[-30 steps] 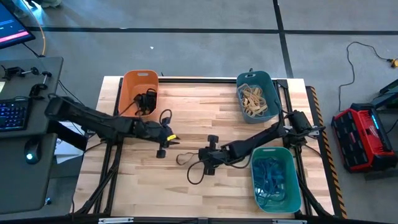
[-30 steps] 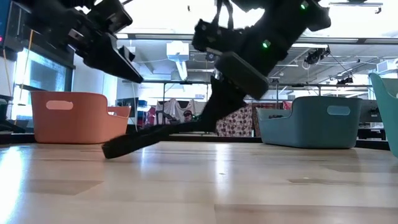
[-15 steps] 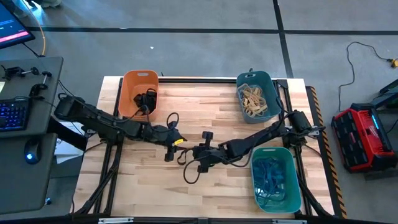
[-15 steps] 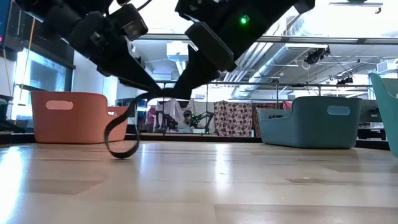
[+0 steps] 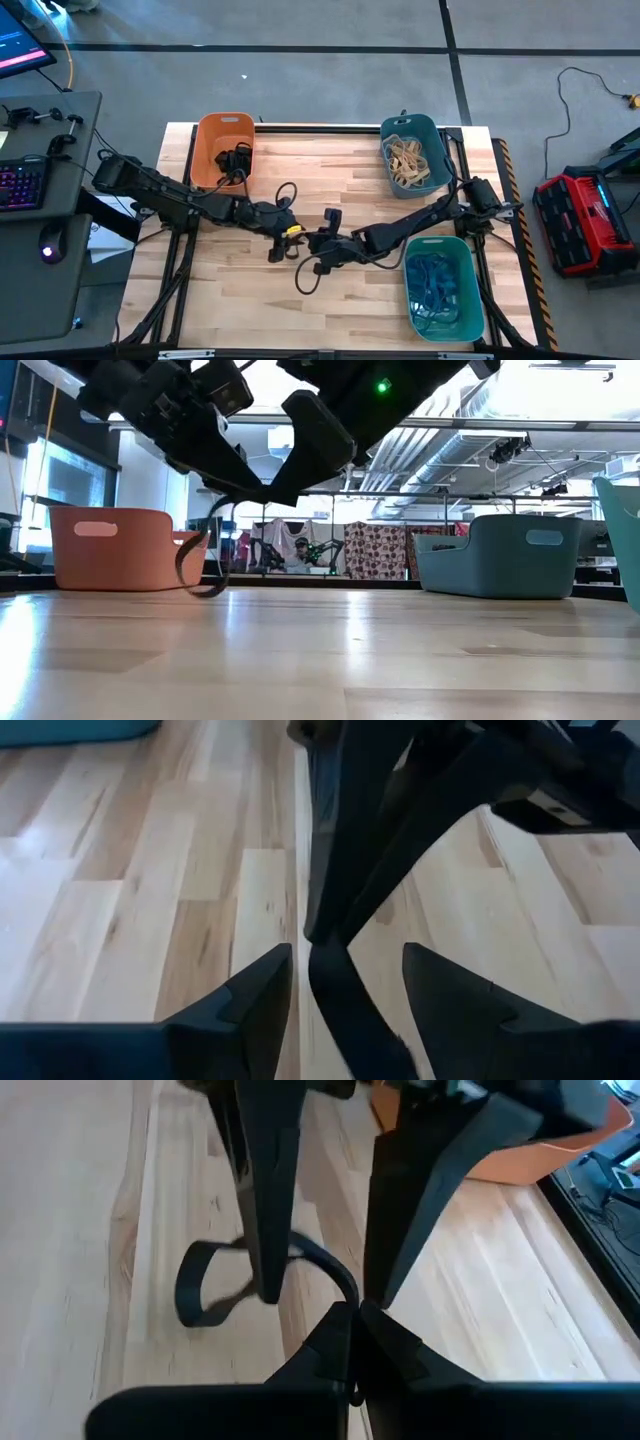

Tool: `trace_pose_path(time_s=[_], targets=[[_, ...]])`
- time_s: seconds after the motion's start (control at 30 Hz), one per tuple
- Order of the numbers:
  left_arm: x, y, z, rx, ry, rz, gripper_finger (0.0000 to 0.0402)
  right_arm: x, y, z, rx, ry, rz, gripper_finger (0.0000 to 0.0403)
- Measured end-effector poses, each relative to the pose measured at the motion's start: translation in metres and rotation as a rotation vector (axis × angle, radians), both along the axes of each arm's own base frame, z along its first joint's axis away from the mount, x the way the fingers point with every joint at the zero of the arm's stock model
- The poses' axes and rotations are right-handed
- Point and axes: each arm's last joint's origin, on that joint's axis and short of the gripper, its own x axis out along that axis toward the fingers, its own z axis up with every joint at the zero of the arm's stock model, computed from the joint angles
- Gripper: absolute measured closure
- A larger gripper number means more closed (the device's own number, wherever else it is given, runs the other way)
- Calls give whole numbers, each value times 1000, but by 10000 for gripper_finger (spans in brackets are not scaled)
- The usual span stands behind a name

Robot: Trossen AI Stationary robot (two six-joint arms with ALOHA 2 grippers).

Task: Sort rubber bands into baskets
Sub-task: Put the black rubber band into the orange bin

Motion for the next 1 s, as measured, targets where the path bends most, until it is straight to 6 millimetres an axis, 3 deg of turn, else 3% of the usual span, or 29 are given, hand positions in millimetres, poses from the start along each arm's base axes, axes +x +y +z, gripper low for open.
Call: trace_pose_path(time_s=[0.2, 0.5, 0.6, 0.8, 1.0], targets=[[-3, 0, -4, -18, 54, 8, 251, 1, -1, 2, -22, -36, -36, 402], [-4, 1, -3, 19, 54, -5, 389, 1, 0, 3, -27, -46, -45, 402], [-4, 1, -4, 33, 54, 1, 392, 1, -1, 4, -41, -54, -64, 396], [-9, 5, -2, 84, 82, 60, 399, 1, -1, 3, -43, -54, -72, 331], [-24, 14, 22, 81, 31, 111, 401, -2, -4, 2, -95, -42, -144, 258]])
